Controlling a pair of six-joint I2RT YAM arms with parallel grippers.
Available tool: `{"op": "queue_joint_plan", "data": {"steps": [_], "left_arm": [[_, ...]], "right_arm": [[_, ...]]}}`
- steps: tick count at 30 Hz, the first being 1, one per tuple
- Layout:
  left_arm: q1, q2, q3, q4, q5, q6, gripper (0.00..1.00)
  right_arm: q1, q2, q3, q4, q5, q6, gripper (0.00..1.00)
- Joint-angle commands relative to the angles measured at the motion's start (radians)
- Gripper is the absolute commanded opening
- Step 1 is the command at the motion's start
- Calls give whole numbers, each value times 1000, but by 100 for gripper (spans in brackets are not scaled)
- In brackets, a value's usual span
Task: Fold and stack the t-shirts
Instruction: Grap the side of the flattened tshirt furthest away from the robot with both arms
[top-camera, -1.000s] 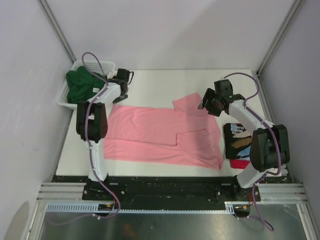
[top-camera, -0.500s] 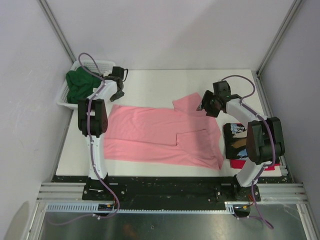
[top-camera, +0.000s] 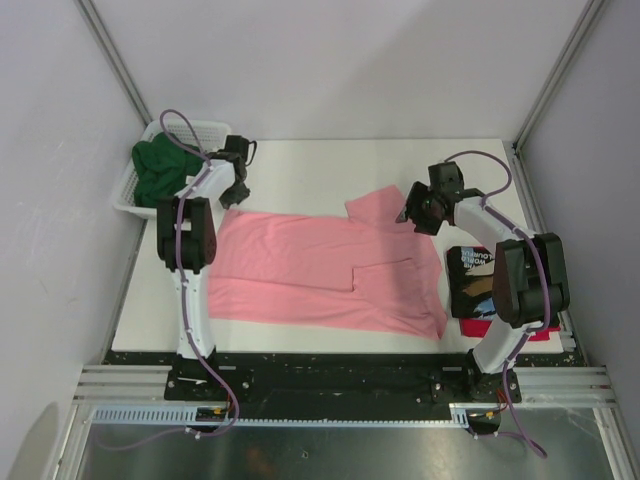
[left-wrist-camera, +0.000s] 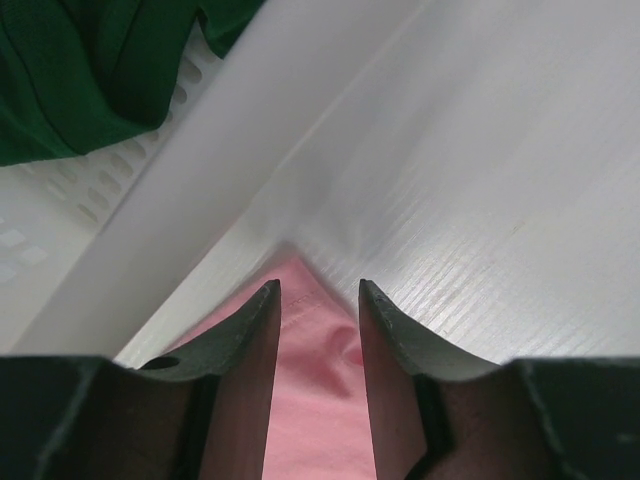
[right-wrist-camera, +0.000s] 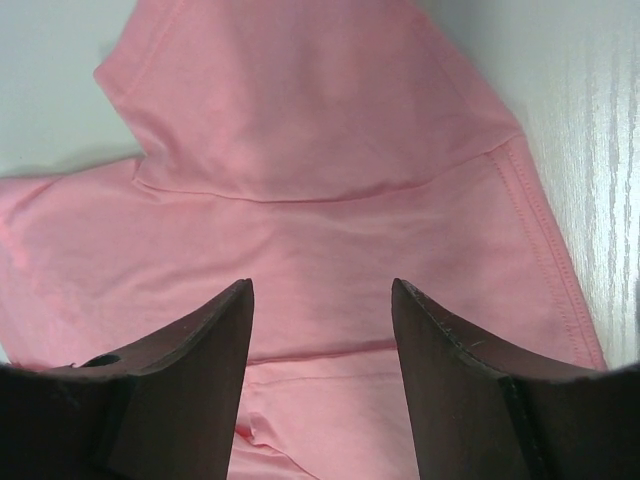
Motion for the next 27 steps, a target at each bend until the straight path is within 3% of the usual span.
{"op": "queue_joint_plan", "data": {"steps": [1, 12, 15, 21, 27], "left_arm": [[14, 27, 48, -49, -14, -15, 42], [17, 90, 92, -88, 30, -53, 37], [17, 94, 91, -90, 34, -57, 30], [17, 69, 94, -89, 25, -61, 5], [14, 2, 98, -87, -23, -53, 0]], "right_arm": [[-7, 0, 38, -14, -13, -19, 61], [-9, 6, 38, -20, -28, -29, 61], [-11, 8, 38, -23, -30, -32, 61], [-12, 18, 39, -18, -38, -35, 61], [-18, 25, 40, 18, -41, -37, 61]]}}
